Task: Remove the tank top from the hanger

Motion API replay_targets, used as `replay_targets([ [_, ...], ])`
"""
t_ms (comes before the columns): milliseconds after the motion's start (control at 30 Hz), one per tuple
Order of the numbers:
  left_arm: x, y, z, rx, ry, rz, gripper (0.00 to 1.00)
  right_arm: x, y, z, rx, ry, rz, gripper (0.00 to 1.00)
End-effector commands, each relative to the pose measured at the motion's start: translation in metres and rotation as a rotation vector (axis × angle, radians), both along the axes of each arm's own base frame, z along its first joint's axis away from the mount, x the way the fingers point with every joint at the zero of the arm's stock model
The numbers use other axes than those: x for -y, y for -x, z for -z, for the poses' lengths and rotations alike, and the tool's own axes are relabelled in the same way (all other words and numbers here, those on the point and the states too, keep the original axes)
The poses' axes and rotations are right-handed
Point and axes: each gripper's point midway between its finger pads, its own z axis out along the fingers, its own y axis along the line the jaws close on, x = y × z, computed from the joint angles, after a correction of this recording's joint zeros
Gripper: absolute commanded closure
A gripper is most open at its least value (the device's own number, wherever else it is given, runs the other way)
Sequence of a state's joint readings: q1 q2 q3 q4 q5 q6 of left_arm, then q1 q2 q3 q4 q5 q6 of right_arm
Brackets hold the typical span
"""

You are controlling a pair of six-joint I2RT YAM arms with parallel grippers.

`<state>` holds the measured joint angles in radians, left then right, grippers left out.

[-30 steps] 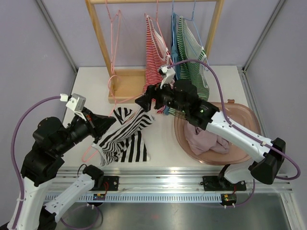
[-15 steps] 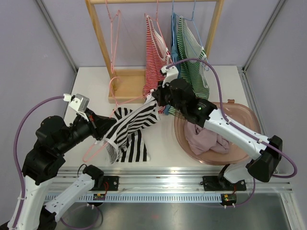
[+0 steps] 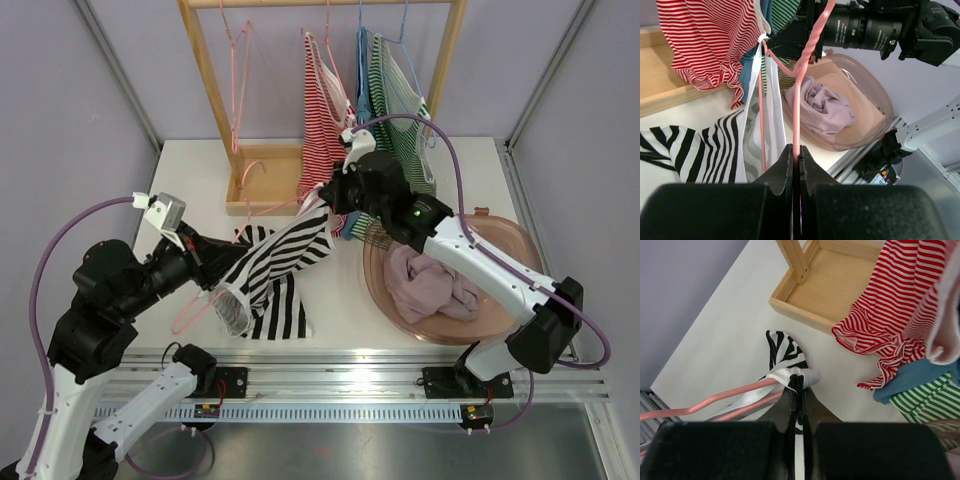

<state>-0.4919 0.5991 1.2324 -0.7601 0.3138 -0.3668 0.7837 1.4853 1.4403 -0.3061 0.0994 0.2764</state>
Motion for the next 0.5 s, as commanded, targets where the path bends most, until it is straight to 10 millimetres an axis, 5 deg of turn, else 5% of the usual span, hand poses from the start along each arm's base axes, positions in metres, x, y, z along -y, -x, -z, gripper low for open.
replay_targets([
  [0,0.012,0.012,-0.064,0.206,0.112,0.103,1.0,0.063,-0.03,-0.011,-0.012,0.022,0.204,1.0],
  [67,0.013,0.008,-0.055,0.187,0.09,0.095,1.0,0.088,-0.044,-0.006,-0.036,0.034,0.253,1.0],
  [133,0.012,0.002,-0.045,0.167,0.078,0.075,1.0,0.092,-0.044,0.0,-0.057,0.057,0.225,1.0],
  [467,-0.004,-0.016,-0.021,0.126,0.011,-0.052,1.0,0.066,-0.016,-0.004,-0.174,-0.107,-0.062,1.0],
])
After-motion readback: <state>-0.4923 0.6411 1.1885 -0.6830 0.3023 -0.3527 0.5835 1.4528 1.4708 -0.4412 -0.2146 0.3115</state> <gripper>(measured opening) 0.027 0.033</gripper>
